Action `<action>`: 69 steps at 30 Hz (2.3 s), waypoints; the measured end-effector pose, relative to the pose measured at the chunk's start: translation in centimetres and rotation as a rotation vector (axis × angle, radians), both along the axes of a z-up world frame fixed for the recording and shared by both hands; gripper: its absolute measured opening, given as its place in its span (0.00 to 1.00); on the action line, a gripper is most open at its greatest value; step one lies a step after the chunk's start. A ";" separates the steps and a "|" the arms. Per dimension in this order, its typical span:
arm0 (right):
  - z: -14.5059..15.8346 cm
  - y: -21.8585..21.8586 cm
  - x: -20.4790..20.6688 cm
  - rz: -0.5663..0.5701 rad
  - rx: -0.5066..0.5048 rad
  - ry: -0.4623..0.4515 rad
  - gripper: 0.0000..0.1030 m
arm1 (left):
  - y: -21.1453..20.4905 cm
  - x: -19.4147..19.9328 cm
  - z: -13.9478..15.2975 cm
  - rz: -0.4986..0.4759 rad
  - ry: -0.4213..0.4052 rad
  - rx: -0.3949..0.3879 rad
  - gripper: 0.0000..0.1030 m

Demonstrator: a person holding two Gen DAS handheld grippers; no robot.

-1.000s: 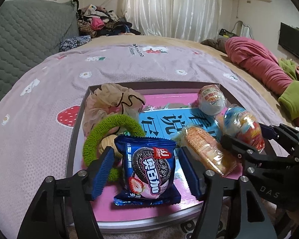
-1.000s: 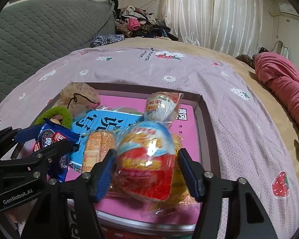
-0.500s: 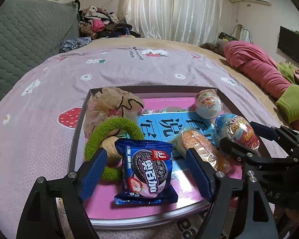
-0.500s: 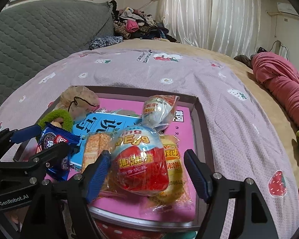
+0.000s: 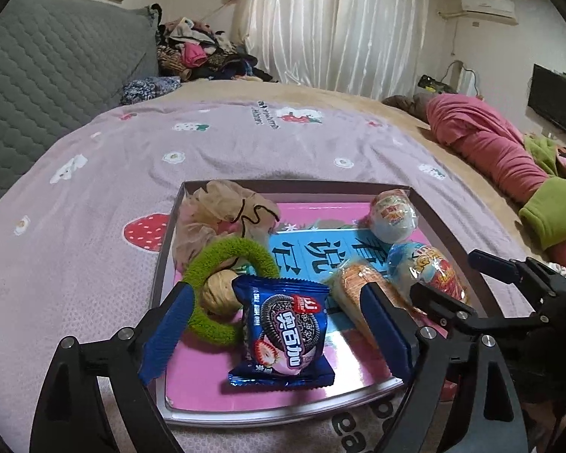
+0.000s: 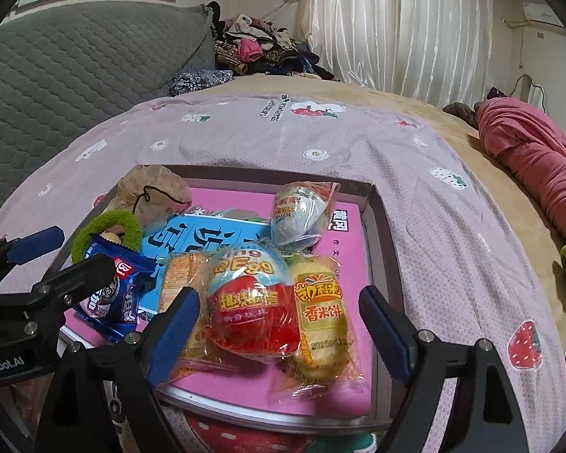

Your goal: Organize objects

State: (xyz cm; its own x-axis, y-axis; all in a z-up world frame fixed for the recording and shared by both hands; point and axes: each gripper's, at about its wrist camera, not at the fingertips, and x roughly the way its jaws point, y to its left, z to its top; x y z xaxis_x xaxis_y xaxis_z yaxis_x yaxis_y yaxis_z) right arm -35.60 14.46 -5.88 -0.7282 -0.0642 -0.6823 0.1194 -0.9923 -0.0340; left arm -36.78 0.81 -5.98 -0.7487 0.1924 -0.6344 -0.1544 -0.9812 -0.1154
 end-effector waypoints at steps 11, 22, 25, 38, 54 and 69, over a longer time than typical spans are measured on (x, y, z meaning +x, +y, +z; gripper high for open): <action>2.4 0.7 1.3 -0.026 -0.043 0.089 0.94 | -0.4 1.0 1.9 0.074 0.048 -0.034 0.87; 6.9 1.6 4.8 -0.077 -0.082 0.263 0.99 | -0.3 5.1 6.4 0.103 0.137 -0.065 0.87; 7.8 1.6 5.6 -0.080 -0.075 0.277 0.99 | -0.5 6.1 7.2 0.108 0.146 -0.058 0.87; 13.3 2.4 11.4 -0.094 -0.060 0.285 0.99 | -0.8 12.0 12.2 0.134 0.170 -0.094 0.87; 20.6 1.6 19.0 -0.080 -0.054 0.346 1.00 | -1.7 19.1 18.6 0.166 0.217 -0.137 0.87; 21.4 0.1 23.4 -0.070 -0.033 0.346 1.00 | -2.3 23.8 21.3 0.160 0.253 -0.123 0.87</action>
